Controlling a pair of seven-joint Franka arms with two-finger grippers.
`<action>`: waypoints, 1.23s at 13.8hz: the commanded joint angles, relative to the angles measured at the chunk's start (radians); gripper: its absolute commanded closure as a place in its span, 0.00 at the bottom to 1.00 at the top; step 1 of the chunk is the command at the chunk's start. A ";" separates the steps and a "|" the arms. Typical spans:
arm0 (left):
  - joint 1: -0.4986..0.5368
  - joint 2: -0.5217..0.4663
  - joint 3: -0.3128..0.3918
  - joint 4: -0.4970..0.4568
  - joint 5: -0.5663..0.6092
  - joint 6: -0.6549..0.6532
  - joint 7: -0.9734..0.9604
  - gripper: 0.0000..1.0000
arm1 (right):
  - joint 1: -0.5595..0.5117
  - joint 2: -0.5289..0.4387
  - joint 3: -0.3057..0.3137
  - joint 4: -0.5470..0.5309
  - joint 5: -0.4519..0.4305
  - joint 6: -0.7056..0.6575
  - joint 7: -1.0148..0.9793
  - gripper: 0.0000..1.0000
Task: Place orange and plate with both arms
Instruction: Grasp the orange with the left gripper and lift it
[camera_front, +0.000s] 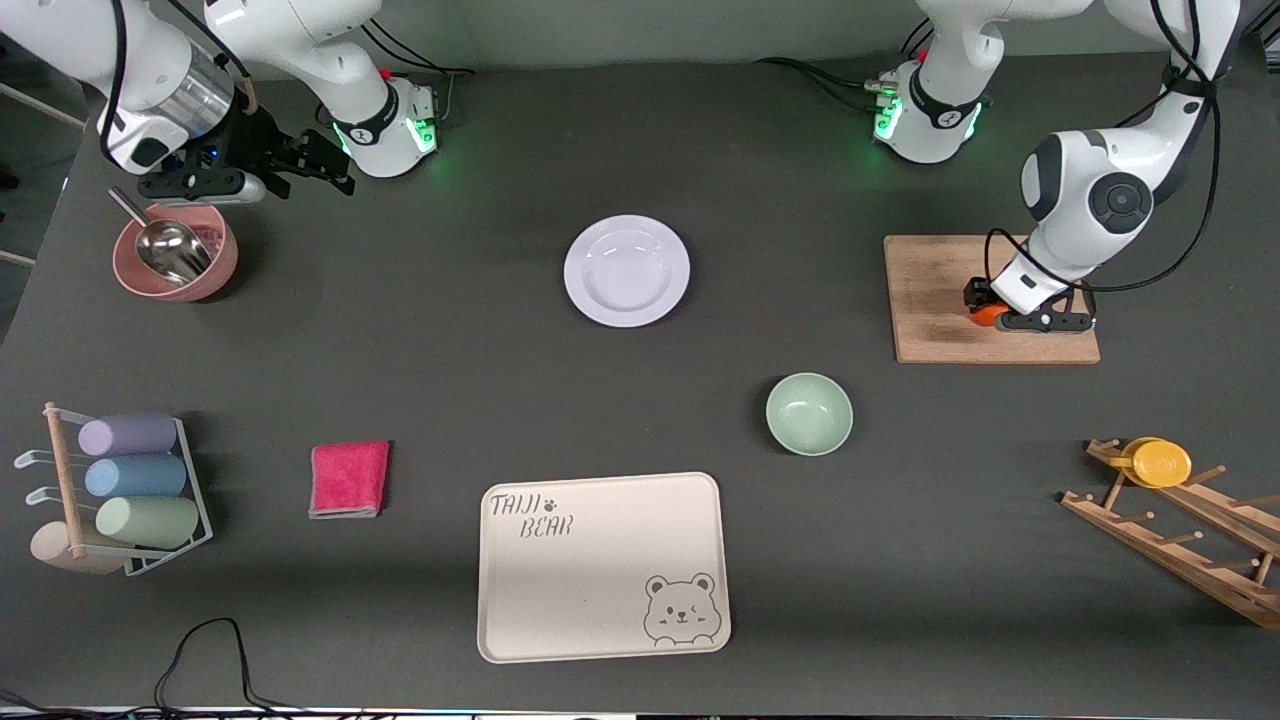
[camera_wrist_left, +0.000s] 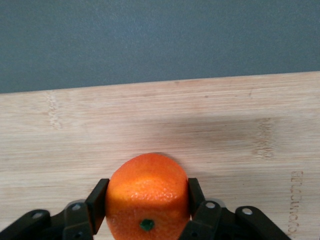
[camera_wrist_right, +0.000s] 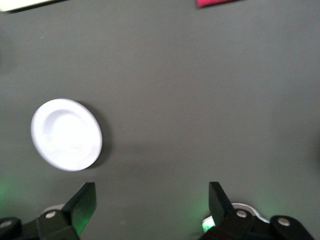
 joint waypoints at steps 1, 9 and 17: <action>0.001 -0.010 0.007 -0.011 0.015 -0.001 0.007 0.84 | 0.006 0.005 -0.097 -0.065 0.123 0.045 -0.159 0.00; -0.008 -0.161 -0.038 0.385 0.013 -0.747 -0.025 0.88 | 0.004 0.152 -0.223 -0.294 0.625 0.207 -0.634 0.00; -0.022 -0.162 -0.231 0.717 -0.163 -1.148 -0.301 0.88 | 0.004 0.485 -0.294 -0.412 1.073 0.197 -1.315 0.00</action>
